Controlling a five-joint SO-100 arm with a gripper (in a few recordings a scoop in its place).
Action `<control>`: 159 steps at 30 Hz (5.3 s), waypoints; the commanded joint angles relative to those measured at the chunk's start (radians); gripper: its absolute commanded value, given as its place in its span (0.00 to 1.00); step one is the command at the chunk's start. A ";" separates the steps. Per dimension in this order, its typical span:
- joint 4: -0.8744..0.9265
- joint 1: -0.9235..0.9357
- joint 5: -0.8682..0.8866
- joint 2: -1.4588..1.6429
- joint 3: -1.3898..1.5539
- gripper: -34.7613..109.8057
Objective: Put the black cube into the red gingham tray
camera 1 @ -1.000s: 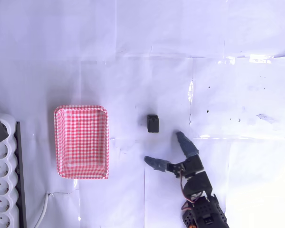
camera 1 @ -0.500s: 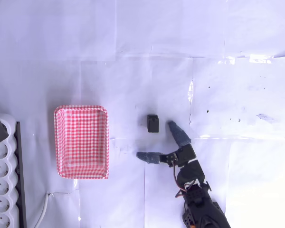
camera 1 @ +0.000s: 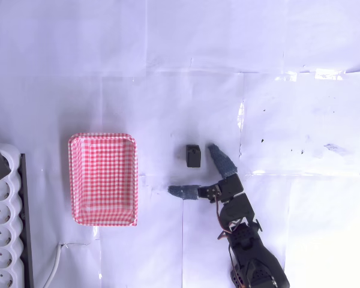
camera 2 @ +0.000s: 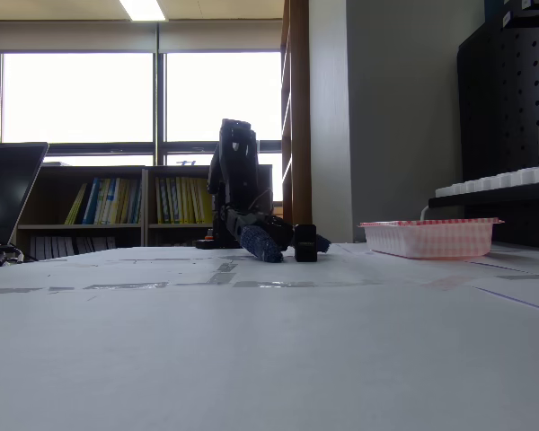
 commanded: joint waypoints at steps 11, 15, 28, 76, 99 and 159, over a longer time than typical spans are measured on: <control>-0.095 -0.028 -0.020 0.127 0.175 0.69; -0.132 -0.034 -0.032 0.147 0.181 0.68; -0.186 -0.040 -0.087 0.172 0.204 0.62; 2.404 -0.272 -0.410 -0.545 1.348 0.24; 2.447 -0.586 -0.495 0.290 2.235 0.24; 1.994 0.408 0.051 -2.160 -0.640 0.24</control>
